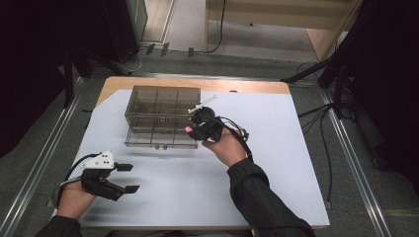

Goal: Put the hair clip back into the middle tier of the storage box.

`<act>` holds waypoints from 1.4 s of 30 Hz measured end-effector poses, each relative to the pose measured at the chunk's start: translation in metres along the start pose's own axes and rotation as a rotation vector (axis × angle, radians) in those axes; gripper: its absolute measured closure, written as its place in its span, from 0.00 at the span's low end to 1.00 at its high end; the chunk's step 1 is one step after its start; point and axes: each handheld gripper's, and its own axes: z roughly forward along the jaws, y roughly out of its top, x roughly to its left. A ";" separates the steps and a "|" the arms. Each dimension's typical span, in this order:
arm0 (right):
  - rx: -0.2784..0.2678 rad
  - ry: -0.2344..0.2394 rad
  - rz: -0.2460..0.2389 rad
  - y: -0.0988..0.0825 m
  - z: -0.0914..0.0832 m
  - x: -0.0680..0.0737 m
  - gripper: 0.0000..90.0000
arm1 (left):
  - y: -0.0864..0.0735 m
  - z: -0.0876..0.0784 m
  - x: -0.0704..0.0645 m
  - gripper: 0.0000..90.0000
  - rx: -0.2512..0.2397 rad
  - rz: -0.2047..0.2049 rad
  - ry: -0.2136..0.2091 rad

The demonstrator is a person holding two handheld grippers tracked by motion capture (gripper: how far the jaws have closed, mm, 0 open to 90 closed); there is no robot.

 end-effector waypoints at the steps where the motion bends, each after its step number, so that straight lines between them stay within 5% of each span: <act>1: 0.001 0.002 0.001 0.001 0.000 0.000 0.86 | 0.000 0.000 0.000 0.24 0.002 0.000 -0.001; 42: 0.104 0.015 -0.010 0.013 0.052 0.000 0.86 | -0.001 -0.001 0.000 0.24 -0.010 -0.007 0.005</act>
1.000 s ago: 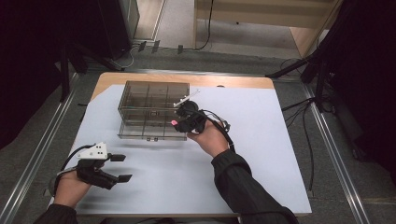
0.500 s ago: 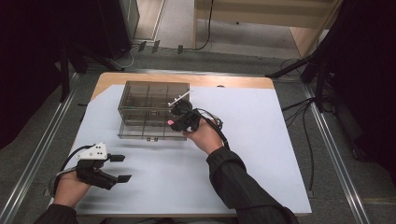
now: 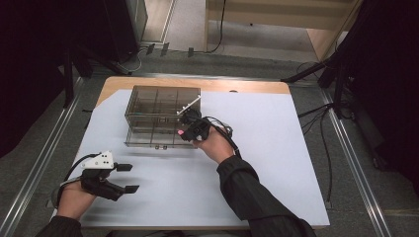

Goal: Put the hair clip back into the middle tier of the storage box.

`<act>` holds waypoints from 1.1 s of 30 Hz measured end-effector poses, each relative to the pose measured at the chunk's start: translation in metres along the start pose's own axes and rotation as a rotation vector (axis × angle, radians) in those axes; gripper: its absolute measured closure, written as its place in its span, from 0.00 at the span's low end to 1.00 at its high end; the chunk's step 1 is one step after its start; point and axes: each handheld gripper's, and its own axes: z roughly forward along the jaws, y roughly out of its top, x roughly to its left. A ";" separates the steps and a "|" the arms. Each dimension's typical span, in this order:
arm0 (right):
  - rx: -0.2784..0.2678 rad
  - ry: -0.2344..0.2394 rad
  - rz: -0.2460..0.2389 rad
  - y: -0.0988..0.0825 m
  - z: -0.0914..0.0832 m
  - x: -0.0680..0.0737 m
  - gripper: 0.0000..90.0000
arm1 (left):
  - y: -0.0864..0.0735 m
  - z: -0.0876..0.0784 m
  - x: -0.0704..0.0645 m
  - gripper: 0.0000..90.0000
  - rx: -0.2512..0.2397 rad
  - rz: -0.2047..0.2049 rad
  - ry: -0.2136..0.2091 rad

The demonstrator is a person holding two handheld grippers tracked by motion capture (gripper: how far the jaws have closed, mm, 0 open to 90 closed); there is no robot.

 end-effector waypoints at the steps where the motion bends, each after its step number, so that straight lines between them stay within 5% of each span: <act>1: 0.002 -0.001 0.000 0.000 0.000 0.000 0.86 | 0.000 0.000 0.000 0.24 -0.001 0.001 0.002; 33: 0.011 0.007 0.022 -0.001 0.002 -0.004 0.79 | 0.000 0.000 0.001 0.24 0.009 -0.003 -0.003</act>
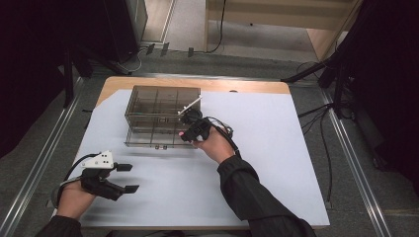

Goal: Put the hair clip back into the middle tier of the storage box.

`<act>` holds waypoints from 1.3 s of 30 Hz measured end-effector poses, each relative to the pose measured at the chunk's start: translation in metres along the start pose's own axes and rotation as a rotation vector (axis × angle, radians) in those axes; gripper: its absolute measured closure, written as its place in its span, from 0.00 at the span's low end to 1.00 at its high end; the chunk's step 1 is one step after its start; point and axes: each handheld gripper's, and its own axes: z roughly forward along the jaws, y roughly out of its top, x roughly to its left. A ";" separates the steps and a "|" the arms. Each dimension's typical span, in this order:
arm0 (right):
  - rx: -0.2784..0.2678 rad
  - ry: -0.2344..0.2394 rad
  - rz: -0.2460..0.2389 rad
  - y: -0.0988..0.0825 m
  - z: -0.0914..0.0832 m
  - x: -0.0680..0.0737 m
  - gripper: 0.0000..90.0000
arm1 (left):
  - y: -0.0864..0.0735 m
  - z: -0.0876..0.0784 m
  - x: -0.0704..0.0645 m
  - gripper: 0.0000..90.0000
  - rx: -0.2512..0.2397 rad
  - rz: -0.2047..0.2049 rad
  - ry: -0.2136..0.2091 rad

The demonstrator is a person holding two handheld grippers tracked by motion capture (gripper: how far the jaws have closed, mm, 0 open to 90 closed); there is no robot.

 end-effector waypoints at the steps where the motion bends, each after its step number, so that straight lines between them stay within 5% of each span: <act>1: -0.005 0.002 0.005 0.000 -0.001 0.000 0.78 | 0.000 0.000 0.000 0.24 0.002 -0.001 -0.001; 23: -0.161 0.046 -0.054 -0.005 -0.035 0.001 0.60 | 0.003 0.003 0.003 0.24 0.013 -0.004 -0.012; 39: -0.197 0.030 -0.036 -0.026 -0.055 -0.012 0.59 | 0.010 0.011 0.006 0.24 0.021 0.012 -0.044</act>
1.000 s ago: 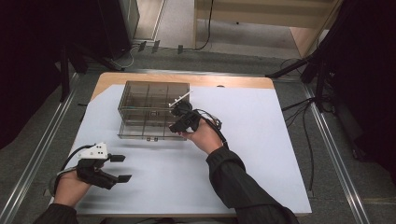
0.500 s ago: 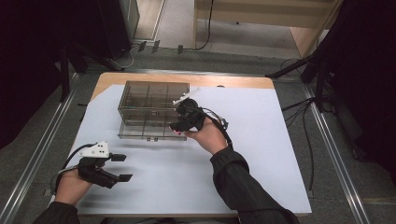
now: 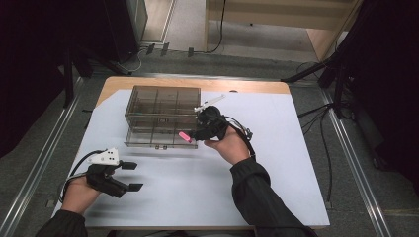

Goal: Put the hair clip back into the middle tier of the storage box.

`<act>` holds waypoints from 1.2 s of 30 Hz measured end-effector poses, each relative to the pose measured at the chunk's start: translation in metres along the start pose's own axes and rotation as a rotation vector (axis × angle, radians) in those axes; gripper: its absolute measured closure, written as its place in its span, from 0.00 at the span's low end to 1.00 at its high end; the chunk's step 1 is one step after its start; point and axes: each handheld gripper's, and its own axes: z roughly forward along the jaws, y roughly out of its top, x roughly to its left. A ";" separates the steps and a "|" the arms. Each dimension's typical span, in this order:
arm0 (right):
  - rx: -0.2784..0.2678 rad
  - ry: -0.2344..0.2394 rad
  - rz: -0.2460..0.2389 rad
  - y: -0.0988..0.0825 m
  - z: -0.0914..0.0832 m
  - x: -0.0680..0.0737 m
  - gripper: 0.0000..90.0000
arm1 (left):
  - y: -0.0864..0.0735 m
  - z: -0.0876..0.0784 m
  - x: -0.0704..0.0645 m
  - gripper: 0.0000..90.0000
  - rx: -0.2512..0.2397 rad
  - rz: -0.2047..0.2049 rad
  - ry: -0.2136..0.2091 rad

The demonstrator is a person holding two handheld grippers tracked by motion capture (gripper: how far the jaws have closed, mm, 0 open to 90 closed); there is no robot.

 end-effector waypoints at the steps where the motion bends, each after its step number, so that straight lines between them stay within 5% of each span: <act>1: -0.001 0.000 -0.002 -0.001 -0.001 -0.001 0.59 | 0.000 0.000 0.000 0.24 0.000 0.000 0.000; 36: -0.044 -0.051 0.039 -0.043 -0.026 -0.028 0.45 | 0.003 -0.002 0.009 0.24 -0.015 -0.018 -0.007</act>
